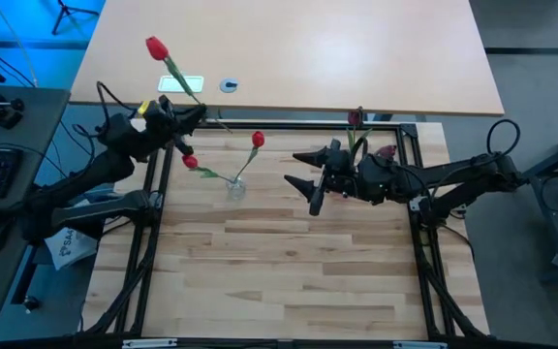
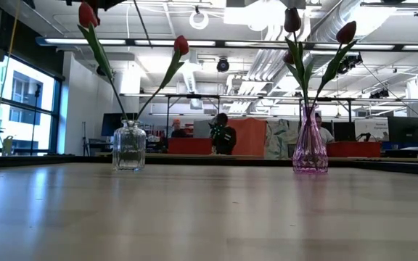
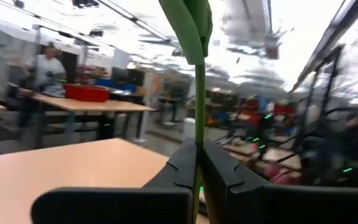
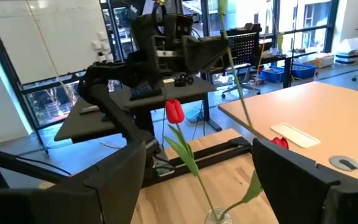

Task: Sort flowers into vase by color
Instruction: Put the red tulip into the transparent vase

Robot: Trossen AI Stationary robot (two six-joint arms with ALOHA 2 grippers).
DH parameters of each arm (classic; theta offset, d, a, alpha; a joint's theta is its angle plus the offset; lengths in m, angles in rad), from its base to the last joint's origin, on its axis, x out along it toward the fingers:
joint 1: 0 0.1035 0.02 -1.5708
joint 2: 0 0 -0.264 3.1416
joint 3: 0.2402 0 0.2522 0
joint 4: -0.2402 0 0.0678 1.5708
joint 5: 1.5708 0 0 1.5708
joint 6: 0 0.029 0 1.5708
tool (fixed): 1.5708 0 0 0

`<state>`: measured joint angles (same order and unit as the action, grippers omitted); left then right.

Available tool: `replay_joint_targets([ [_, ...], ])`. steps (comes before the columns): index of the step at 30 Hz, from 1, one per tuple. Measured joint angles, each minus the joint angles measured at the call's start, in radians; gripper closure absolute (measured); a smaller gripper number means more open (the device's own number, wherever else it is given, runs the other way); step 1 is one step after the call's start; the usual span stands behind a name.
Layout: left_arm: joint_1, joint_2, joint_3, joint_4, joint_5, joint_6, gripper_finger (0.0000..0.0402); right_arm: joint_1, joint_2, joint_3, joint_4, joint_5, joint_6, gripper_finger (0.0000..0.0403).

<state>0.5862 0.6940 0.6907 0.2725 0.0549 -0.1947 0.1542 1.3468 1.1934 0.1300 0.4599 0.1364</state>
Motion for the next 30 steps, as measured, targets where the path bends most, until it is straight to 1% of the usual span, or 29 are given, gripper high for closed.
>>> replay_joint_targets([
  [3, -0.001, -0.001, 0.000, 0.041, 0.085, -0.056, 0.0401, -0.001, 0.000, 0.000, -0.004, 0.000, 0.022, 0.0114],
  [5, -0.037, -0.010, 0.003, 0.048, 0.110, -0.089, 0.0401, -0.001, 0.000, 0.000, -0.010, 0.001, 0.022, 0.0114],
  [8, -0.140, -0.028, 0.037, 0.031, 0.101, -0.096, 0.0401, -0.001, 0.000, 0.000, -0.023, 0.000, 0.024, 0.0114],
  [10, -0.233, -0.039, 0.061, 0.008, 0.055, -0.062, 0.0401, -0.001, 0.000, 0.000, -0.030, 0.000, 0.022, 0.0114],
  [13, -0.399, -0.035, 0.111, -0.071, -0.061, 0.014, 0.0401, -0.001, 0.000, 0.000, -0.041, 0.000, 0.022, 0.0114],
  [17, -0.654, 0.011, 0.150, -0.211, -0.302, 0.073, 0.0401, -0.004, 0.000, 0.000, -0.058, 0.001, 0.021, 0.0114],
  [19, -0.782, 0.043, 0.150, -0.223, -0.418, 0.052, 0.0401, -0.007, 0.000, 0.000, -0.082, 0.001, 0.021, 0.0114],
  [23, -1.009, 0.111, 0.151, -0.214, -0.557, -0.051, 0.0401, -0.013, 0.000, 0.000, -0.135, 0.001, 0.035, 0.0114],
  [26, -1.141, 0.165, 0.115, -0.168, -0.705, -0.096, 0.0401, -0.023, 0.000, 0.000, -0.166, 0.000, 0.040, 0.0114],
  [28, -1.192, 0.196, 0.058, -0.051, -0.775, -0.119, 0.0401, -0.032, 0.000, 0.000, -0.173, 0.001, 0.040, 0.0114],
  [30, -1.216, 0.226, -0.021, 0.104, -0.799, -0.152, 0.0401, -0.037, 0.000, 0.000, -0.175, 0.000, 0.040, 0.0114],
])
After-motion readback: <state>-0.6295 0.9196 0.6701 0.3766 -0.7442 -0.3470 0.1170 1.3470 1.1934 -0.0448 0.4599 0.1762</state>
